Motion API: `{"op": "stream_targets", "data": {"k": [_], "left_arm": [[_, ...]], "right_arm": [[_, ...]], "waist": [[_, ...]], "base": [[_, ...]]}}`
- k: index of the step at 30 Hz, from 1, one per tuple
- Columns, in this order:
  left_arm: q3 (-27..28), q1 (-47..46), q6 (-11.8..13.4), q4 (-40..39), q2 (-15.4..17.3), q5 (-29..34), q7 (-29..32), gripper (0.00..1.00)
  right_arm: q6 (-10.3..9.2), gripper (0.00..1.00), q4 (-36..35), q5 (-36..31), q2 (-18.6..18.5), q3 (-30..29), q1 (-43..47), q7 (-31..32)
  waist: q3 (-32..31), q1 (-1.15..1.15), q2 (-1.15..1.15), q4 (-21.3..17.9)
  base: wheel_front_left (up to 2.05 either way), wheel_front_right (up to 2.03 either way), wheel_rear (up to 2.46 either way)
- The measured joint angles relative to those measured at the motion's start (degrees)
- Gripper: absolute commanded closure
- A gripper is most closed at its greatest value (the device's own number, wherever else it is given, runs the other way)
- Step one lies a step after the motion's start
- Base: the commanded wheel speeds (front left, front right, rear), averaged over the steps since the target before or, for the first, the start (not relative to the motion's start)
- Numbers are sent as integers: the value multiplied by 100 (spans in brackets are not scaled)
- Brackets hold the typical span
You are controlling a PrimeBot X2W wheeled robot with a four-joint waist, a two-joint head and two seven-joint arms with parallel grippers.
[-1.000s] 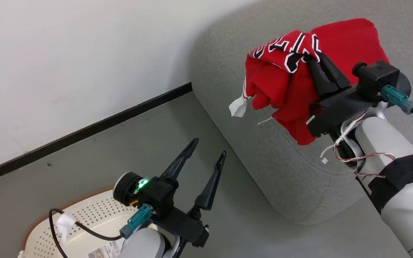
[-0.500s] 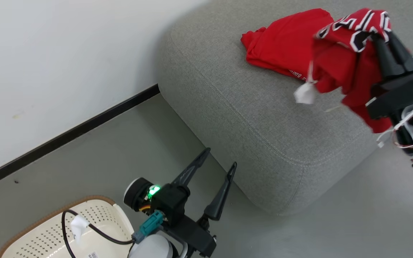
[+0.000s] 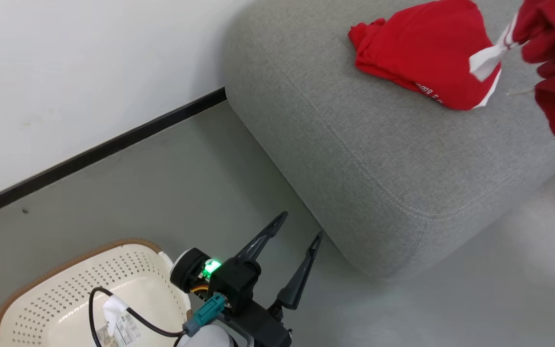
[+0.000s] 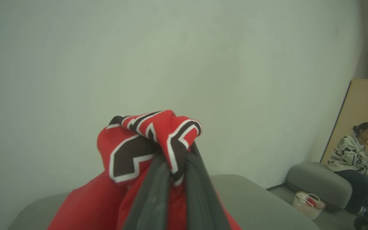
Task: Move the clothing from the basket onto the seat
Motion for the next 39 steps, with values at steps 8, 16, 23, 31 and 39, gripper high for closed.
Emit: {"op": "stream_targets", "data": {"k": [8, 16, 23, 31, 39], "left_arm": [[-76, -31, -2, -36, 188, 48, 0, 0], [-141, -129, -5, -125, 359, 91, 0, 0], [-122, -387, -5, -230, 521, 91, 0, 0], [-238, -578, -7, -319, 666, 90, 0, 0], [-447, -808, -7, -366, 817, 79, 0, 0]], "right_arm": [[-200, 100, -14, 205, -413, -606, -208, 0], [-316, 100, -27, 304, -691, -1054, -381, 0], [-459, 100, 109, 354, -991, -1502, -517, 151], [-510, 100, 363, 573, -1383, -2124, -725, 365], [-536, 100, 627, 592, -1633, -2305, -1584, 567]], "waist": [[366, 1, 0, 279], [812, 1, 0, 629], [1261, 1, 0, 942], [1820, 1, 1, 1251], [2379, 1, 1, 1520]], "base": [[0, 0, 0], [0, 0, 0], [0, 0, 0], [0, 0, 0], [0, 0, 0]]}}
